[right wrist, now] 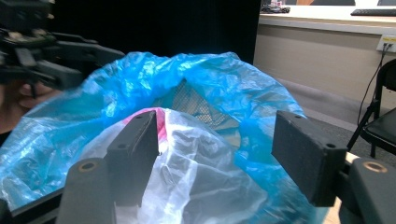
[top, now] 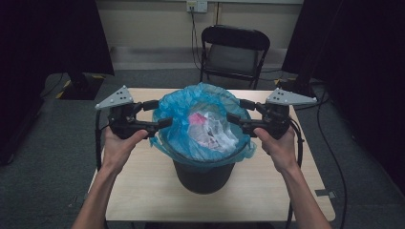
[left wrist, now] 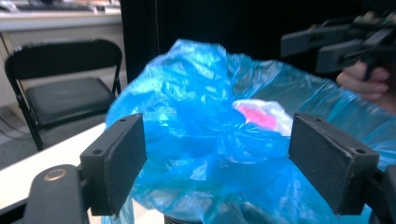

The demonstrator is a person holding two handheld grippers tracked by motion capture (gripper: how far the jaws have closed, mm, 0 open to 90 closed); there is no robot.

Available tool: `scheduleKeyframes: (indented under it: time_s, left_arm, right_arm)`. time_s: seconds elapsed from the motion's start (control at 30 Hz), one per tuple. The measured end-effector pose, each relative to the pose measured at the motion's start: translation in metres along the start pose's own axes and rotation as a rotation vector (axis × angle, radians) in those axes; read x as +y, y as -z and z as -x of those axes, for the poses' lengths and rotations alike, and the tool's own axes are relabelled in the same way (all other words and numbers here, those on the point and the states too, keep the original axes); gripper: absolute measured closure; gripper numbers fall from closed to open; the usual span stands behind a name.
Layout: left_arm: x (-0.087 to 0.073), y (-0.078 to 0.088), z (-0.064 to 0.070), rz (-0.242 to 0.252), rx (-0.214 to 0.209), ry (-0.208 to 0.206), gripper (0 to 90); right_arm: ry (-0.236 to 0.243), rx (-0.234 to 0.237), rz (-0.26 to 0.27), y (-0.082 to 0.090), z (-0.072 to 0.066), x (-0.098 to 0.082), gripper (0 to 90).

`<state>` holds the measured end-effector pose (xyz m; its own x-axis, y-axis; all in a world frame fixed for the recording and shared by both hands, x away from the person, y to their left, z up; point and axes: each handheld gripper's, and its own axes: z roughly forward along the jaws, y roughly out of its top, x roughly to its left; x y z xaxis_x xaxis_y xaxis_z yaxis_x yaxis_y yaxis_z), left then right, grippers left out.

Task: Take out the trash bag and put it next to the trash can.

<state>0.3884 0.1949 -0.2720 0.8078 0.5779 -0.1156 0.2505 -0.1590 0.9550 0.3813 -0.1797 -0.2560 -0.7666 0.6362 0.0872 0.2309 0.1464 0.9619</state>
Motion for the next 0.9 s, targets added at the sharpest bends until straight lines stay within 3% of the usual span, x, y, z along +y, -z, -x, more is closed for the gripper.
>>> scheduleKeyframes:
  time_s: [0.07,0.17,0.27,0.33,0.53,0.63,0.73,0.9]
  left_arm:
    - [-0.001,-0.004,-0.004,-0.012,0.021,0.003,22.9]
    - [-0.002,-0.004,-0.005,0.002,0.027,-0.039,52.2]
    - [-0.001,-0.002,-0.005,0.030,0.015,-0.047,77.3]
    - [0.001,-0.002,-0.006,0.031,0.006,-0.046,86.9]
    - [0.014,0.001,0.005,0.077,-0.043,-0.062,90.0]
    - [0.026,0.001,0.014,0.103,-0.063,-0.079,90.0]
    - [0.040,-0.001,0.022,0.126,-0.086,-0.095,90.0]
    - [0.053,-0.004,0.032,0.156,-0.127,-0.101,90.0]
  right_arm:
    - [0.009,-0.003,-0.012,-0.002,-0.002,0.001,30.5]
    - [0.015,0.008,-0.014,-0.003,-0.004,0.003,29.8]
    - [0.021,0.010,-0.014,-0.003,-0.005,0.007,29.5]
    - [0.018,0.011,-0.010,-0.004,-0.006,0.008,29.4]
    - [0.033,0.021,-0.024,-0.009,-0.014,0.014,27.0]
    - [0.059,0.000,-0.041,-0.013,-0.020,0.021,24.3]
    - [0.072,0.057,-0.071,-0.023,-0.026,0.031,17.1]
    - [0.076,0.185,-0.035,-0.037,-0.038,0.050,14.9]
